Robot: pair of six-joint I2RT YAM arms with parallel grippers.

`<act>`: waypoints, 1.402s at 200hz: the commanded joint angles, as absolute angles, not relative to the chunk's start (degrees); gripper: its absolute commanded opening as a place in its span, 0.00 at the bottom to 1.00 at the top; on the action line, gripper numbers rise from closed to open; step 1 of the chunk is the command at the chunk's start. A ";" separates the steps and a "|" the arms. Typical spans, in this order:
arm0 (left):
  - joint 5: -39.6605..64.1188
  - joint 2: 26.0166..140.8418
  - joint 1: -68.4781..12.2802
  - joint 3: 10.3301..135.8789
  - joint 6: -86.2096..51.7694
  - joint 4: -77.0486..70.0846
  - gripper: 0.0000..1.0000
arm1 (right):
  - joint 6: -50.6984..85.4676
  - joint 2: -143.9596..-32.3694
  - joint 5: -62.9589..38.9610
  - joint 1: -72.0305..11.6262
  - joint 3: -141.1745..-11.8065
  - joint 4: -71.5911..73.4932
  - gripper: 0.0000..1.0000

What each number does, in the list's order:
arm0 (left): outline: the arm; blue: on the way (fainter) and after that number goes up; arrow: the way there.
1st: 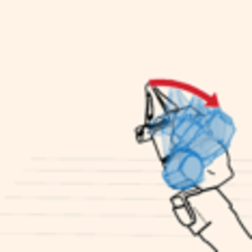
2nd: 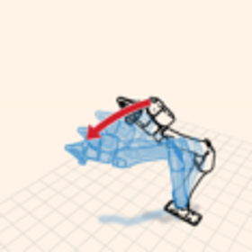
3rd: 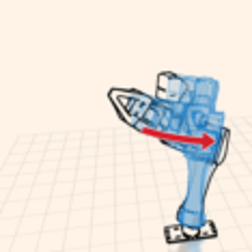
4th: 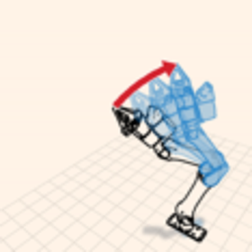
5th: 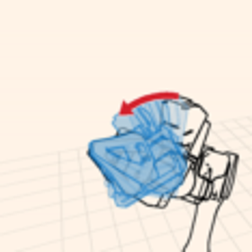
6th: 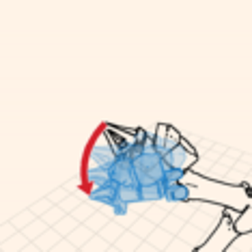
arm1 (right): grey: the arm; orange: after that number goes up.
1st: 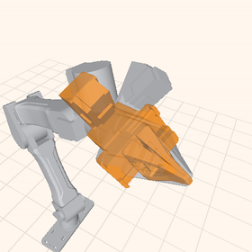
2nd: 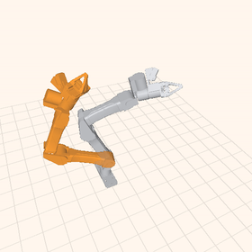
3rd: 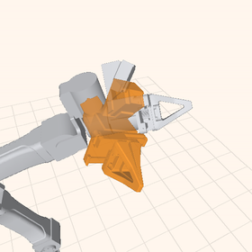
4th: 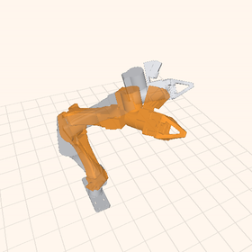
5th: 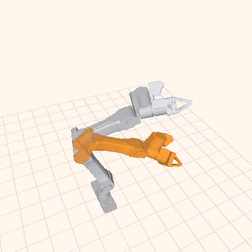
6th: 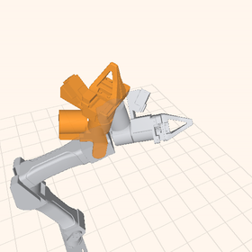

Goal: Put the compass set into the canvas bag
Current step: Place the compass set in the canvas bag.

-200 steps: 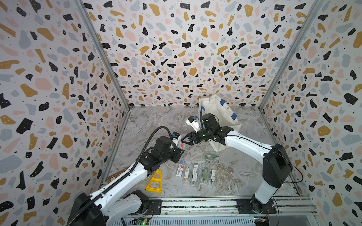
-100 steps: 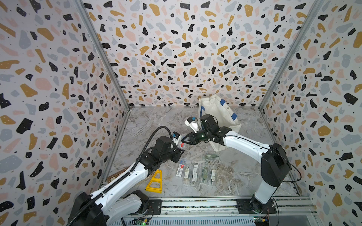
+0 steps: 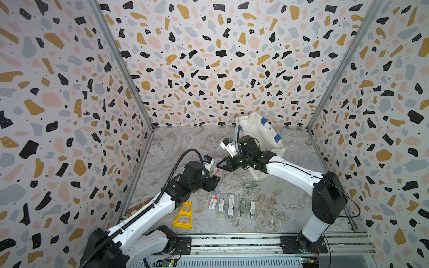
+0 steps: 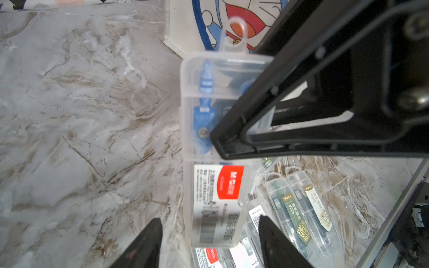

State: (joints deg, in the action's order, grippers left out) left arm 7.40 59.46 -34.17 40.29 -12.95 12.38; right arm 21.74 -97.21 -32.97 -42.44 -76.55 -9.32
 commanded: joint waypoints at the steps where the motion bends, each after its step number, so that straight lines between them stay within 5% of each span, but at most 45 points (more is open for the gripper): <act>1: 7.69 58.10 -34.22 39.25 -13.84 8.00 0.67 | 20.14 -91.14 -28.05 -42.04 -76.47 -9.41 0.00; 137: 9.32 58.27 -34.10 36.97 -14.85 4.70 0.69 | 17.23 -77.25 -7.47 -22.63 -83.28 -14.35 0.00; 184: 8.26 58.93 -34.10 37.35 -15.03 5.87 0.70 | 15.14 -81.75 -6.95 -14.23 -89.85 -19.09 0.00; 280: 7.91 60.89 -34.10 39.37 -15.11 8.98 0.71 | 11.72 -94.45 -4.39 -13.01 -97.86 -23.25 0.00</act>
